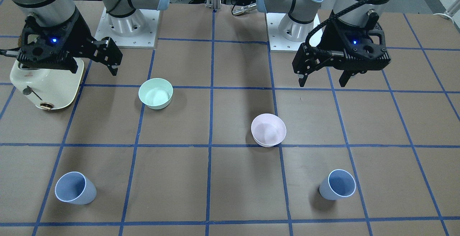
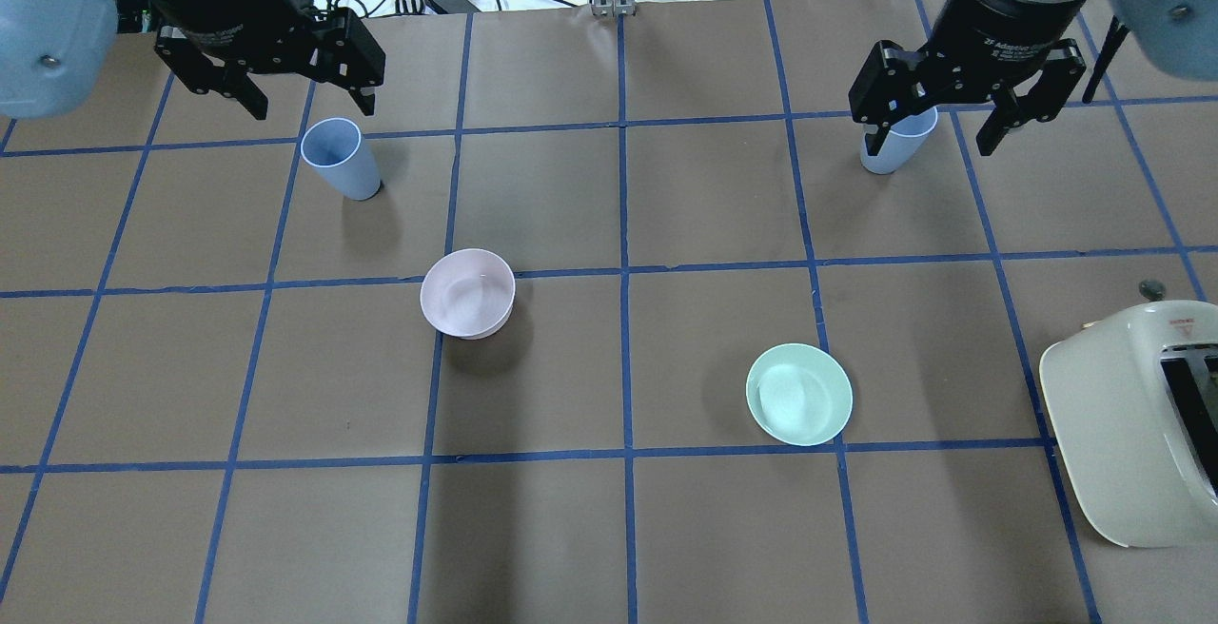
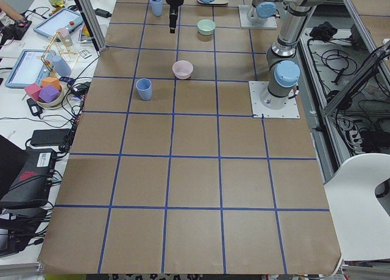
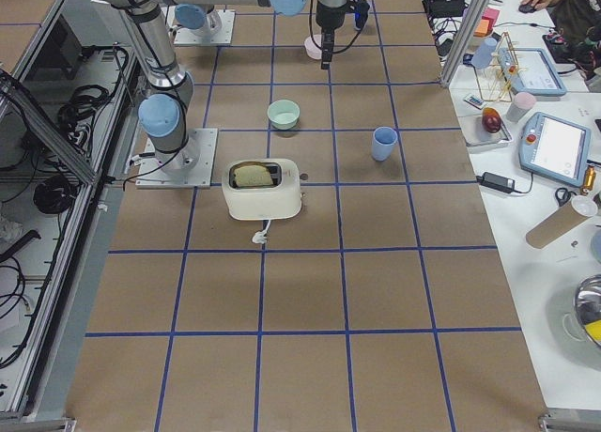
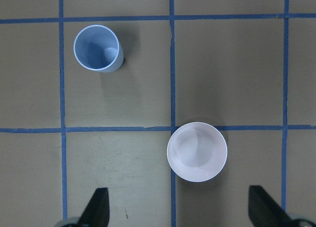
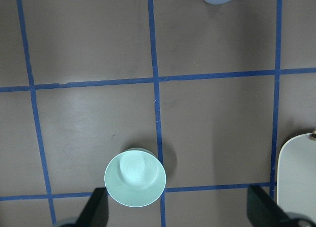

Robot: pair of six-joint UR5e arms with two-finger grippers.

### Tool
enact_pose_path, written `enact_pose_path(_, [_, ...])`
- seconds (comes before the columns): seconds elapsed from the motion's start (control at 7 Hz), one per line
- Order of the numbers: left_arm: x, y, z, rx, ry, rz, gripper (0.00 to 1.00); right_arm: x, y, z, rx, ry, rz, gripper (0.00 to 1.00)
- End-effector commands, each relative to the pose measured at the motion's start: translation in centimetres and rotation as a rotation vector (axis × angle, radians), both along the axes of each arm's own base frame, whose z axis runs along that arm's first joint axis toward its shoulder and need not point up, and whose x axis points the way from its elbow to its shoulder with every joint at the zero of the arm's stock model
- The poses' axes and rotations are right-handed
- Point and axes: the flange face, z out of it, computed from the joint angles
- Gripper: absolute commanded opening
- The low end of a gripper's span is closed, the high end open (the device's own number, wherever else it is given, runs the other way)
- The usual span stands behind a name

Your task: Stack blue cups with both arms

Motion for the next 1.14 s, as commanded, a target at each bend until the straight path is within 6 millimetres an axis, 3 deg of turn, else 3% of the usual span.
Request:
enact_pose_path(0.0, [0.0,0.0,-0.2,0.003,0.0,0.002,1.0,-1.0,-0.5,0.1,-0.015,0.03,0.006,1.0])
enact_pose_path(0.14, [-0.1,0.0,-0.3,0.005,0.0,0.001,1.0,-3.1,-1.9,-0.2,-0.03,0.036,-0.024,1.0])
enact_pose_path(0.43, [-0.2,0.1,-0.5,0.011,0.003,-0.001,1.0,-7.4,-8.0,-2.4,-0.058,0.034,0.008,1.0])
enact_pose_path(0.71, [-0.3,0.5,-2.1,0.033,0.009,-0.003,1.0,-9.6,-15.3,-5.7,-0.061,0.03,0.035,1.0])
enact_pose_path(1.0, [-0.3,1.3,-3.7,0.059,0.006,-0.01,1.0,-11.3,-20.4,-10.3,-0.092,0.036,0.065,1.0])
